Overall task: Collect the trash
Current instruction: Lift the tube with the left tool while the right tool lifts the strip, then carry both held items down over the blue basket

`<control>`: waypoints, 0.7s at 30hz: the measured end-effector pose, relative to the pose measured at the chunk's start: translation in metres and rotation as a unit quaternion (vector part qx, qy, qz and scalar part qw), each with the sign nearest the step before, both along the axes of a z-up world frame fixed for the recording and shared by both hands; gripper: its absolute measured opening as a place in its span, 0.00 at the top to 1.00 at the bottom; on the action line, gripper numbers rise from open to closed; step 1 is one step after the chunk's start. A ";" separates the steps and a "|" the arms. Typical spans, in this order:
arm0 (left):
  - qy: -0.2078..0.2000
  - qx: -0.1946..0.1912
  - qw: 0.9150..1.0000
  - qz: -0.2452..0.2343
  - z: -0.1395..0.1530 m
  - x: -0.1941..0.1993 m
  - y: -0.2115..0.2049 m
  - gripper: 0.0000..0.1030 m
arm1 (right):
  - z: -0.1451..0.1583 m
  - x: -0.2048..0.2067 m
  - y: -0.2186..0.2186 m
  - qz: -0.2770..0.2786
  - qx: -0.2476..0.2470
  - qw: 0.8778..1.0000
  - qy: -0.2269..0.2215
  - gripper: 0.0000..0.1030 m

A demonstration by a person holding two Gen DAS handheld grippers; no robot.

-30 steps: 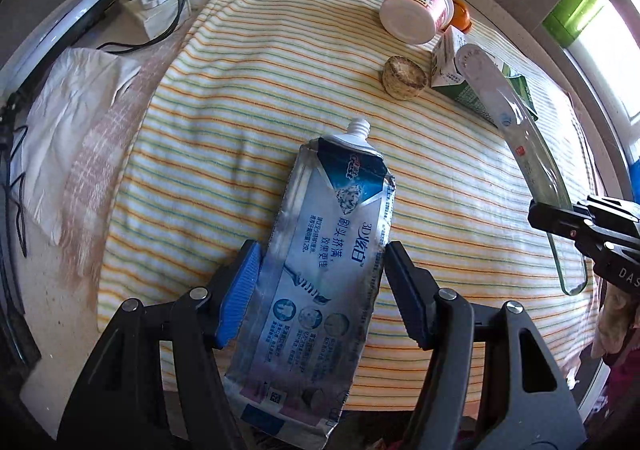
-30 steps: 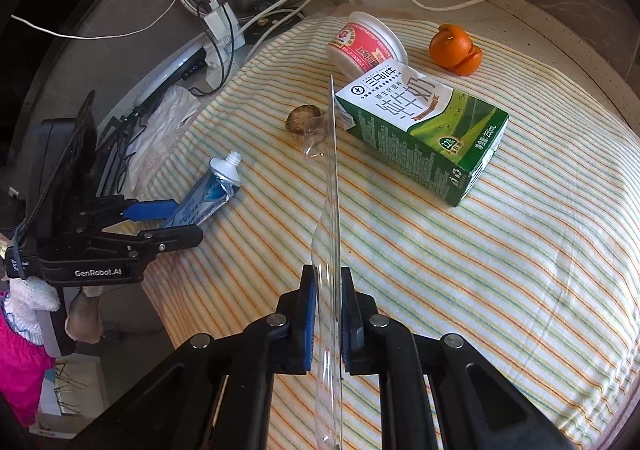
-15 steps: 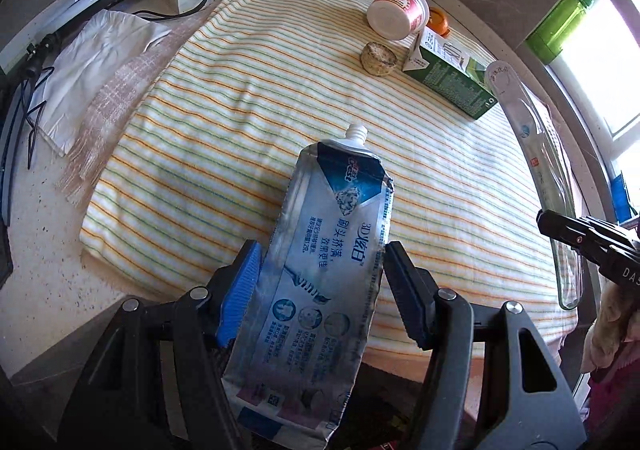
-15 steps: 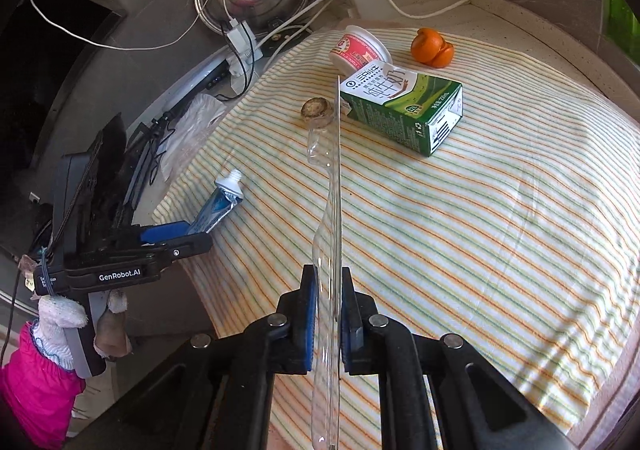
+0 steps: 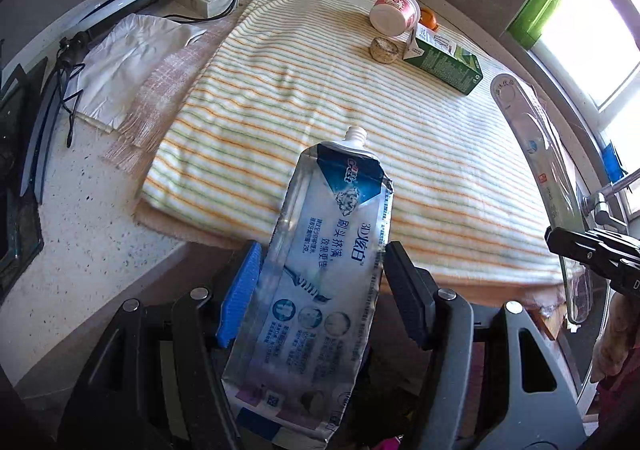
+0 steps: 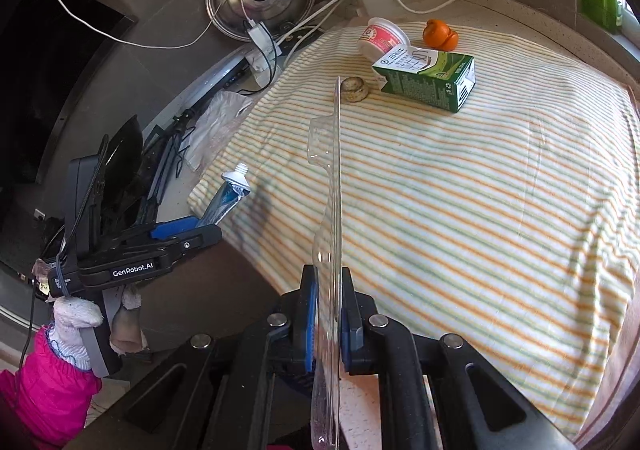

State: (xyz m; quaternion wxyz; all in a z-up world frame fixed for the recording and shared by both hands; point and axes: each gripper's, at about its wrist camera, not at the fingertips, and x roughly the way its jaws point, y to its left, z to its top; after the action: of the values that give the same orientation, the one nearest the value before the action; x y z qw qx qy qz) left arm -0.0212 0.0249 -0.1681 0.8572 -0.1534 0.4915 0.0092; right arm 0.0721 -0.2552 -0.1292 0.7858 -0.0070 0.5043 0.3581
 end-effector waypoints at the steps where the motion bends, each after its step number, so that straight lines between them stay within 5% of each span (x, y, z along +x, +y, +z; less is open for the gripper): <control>1: 0.001 0.001 1.000 -0.001 -0.002 -0.006 0.001 0.37 | -0.001 -0.007 0.002 0.001 0.000 1.000 0.002 0.93; 21: 0.060 0.003 0.998 -0.016 -0.080 -0.073 0.001 0.37 | -0.082 -0.104 0.049 0.031 -0.022 0.995 0.092 0.93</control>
State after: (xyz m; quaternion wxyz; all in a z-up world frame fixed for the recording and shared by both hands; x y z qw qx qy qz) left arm -0.0945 0.0263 -0.2484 0.8267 -0.1426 0.5443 0.0063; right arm -0.0324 -0.2063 -0.2111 0.7244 -0.0072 0.5817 0.3698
